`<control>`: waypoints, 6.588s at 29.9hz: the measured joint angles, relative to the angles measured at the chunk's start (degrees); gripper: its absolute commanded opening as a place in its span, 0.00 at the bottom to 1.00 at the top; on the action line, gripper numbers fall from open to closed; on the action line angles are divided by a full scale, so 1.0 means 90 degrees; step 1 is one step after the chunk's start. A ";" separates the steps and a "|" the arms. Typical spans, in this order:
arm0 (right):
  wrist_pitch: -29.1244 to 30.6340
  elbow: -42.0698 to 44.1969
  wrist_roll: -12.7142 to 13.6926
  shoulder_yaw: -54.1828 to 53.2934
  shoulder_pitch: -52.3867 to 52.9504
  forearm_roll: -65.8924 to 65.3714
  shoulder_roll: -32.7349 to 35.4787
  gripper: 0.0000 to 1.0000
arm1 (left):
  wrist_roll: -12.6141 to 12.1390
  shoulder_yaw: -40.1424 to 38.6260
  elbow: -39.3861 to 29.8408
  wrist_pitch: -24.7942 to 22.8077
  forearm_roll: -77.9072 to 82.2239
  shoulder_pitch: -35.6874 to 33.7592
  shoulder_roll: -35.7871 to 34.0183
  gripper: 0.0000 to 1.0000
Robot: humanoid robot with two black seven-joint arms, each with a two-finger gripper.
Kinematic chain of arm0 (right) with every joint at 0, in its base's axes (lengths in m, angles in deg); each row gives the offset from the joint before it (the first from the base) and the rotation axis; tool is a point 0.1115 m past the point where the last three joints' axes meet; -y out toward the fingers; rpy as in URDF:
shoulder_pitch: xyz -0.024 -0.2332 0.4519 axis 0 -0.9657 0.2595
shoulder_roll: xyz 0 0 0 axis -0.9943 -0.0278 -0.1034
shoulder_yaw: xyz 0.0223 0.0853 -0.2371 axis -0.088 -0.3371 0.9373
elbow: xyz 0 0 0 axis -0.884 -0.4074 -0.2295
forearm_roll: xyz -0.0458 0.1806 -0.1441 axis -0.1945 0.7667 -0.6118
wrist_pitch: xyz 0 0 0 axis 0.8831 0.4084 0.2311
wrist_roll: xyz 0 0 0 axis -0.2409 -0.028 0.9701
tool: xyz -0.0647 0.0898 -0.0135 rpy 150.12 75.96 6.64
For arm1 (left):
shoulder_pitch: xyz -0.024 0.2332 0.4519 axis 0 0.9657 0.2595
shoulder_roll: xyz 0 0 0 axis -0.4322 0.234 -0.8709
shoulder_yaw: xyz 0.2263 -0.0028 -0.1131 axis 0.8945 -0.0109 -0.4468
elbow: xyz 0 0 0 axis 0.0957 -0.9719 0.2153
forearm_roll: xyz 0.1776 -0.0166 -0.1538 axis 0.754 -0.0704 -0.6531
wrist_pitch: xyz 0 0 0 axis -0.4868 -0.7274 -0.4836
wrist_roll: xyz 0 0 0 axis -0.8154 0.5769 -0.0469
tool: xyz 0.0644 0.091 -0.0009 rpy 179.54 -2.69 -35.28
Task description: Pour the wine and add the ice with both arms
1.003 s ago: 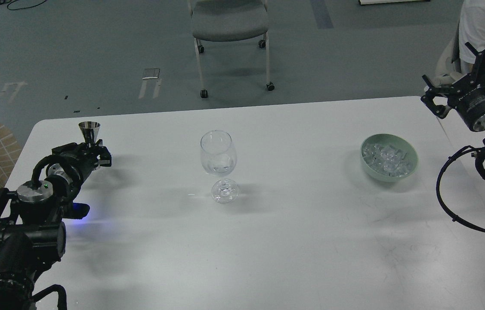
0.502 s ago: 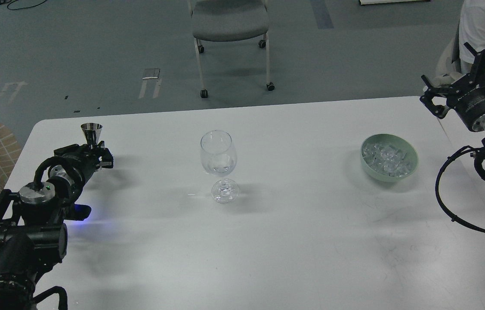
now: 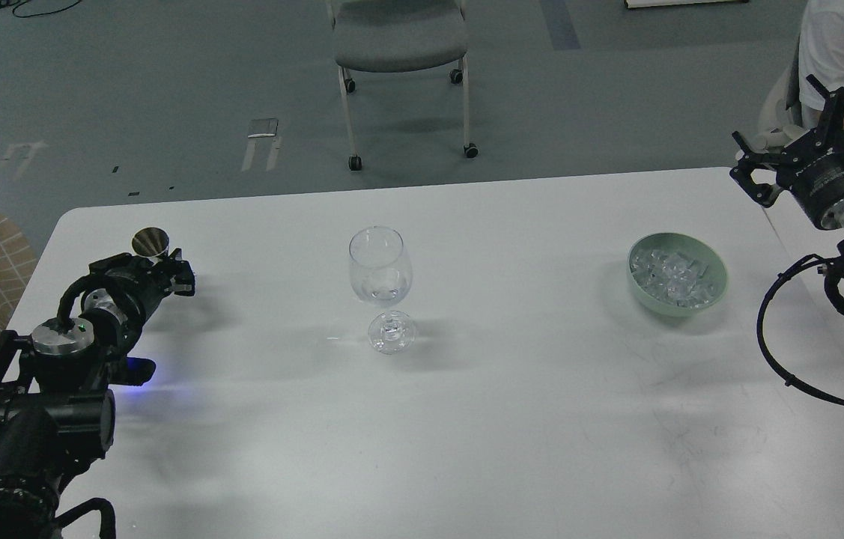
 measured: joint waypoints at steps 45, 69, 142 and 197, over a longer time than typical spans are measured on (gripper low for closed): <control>0.0000 -0.0002 0.0000 -0.0010 -0.0026 0.0000 0.0043 1.00 | -0.0240 0.0013 -0.0394 0.0027 0.0060 0.0072 -0.0040 0.90; 0.0007 -0.0030 0.0000 -0.0028 -0.0054 0.0010 0.0046 1.00 | -0.0374 0.0013 -0.1701 0.0335 0.0059 0.0297 -0.0719 0.98; -0.0156 -0.4049 -0.0006 0.2395 0.0735 -0.9011 0.2354 1.00 | -0.0458 0.0637 -0.4514 -0.1707 0.2670 0.1331 -0.2182 0.98; -0.0633 -0.3130 0.0381 0.4998 0.0205 -1.1171 0.1656 0.61 | -0.0468 0.0532 -0.4658 -0.1653 0.2666 0.1374 -0.1808 0.98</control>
